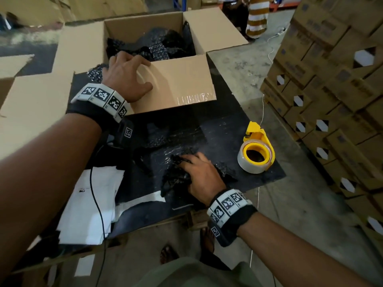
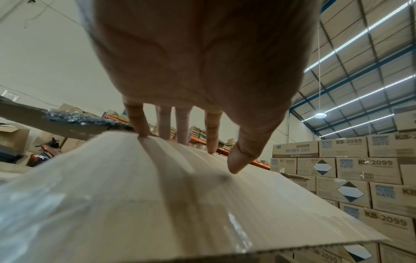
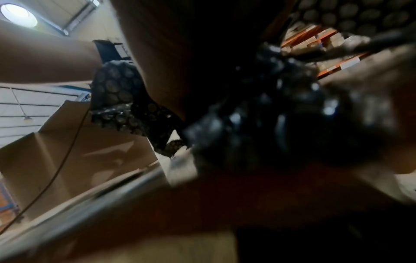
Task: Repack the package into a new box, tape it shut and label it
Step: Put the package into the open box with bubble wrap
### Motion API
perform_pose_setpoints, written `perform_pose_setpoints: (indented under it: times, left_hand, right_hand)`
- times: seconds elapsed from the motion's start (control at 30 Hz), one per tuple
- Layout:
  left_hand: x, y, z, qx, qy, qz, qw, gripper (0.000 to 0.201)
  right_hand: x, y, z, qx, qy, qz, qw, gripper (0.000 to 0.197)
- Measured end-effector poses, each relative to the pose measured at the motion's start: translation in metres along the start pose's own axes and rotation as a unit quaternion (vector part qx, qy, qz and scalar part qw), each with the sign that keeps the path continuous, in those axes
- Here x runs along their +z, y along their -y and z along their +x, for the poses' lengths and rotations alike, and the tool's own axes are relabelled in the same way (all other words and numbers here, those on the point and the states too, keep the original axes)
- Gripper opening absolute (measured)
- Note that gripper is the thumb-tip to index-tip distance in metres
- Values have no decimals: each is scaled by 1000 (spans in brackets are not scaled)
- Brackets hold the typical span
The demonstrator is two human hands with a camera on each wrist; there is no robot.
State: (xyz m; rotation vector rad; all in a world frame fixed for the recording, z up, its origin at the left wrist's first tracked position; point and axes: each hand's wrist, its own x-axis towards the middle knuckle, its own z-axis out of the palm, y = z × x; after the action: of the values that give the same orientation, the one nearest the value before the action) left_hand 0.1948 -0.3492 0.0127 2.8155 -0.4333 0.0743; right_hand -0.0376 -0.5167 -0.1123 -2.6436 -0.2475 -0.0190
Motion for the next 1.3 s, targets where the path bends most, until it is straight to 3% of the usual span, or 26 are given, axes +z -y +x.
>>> perform_pose_setpoints:
  times: [0.13, 0.23, 0.33, 0.4, 0.53, 0.63, 0.77, 0.97, 1.3]
  left_hand:
    - [-7, 8, 0, 17, 33, 17, 999, 61]
    - [-11, 12, 1, 26, 43, 21, 999, 61]
    - [-12, 13, 2, 27, 46, 23, 998, 61]
    - [-11, 14, 2, 27, 44, 25, 998, 61]
    - [-7, 15, 2, 31, 45, 42, 998, 64]
    - [-5, 15, 2, 34, 39, 45, 998, 64]
    - [3, 14, 1, 30, 15, 38, 999, 63]
    - [14, 16, -4, 34, -20, 26, 999, 68]
    - [25, 15, -1, 35, -47, 63, 996, 87]
  right_hand:
    - [-9, 14, 41, -80, -8, 37, 996, 57]
    - [-9, 26, 78, -112, 81, 24, 990, 49]
    - [6, 32, 107, -91, 211, -12, 973, 36]
    - [20, 31, 117, -95, 230, -22, 968, 37]
    - [25, 26, 120, -117, 170, -12, 979, 23]
    - [13, 11, 119, -109, 144, 3, 983, 28]
    - [-26, -8, 113, -86, 50, 85, 991, 31]
    - [-90, -33, 99, -74, -31, 131, 988, 29]
    - [-129, -57, 83, -77, -192, 197, 958, 40]
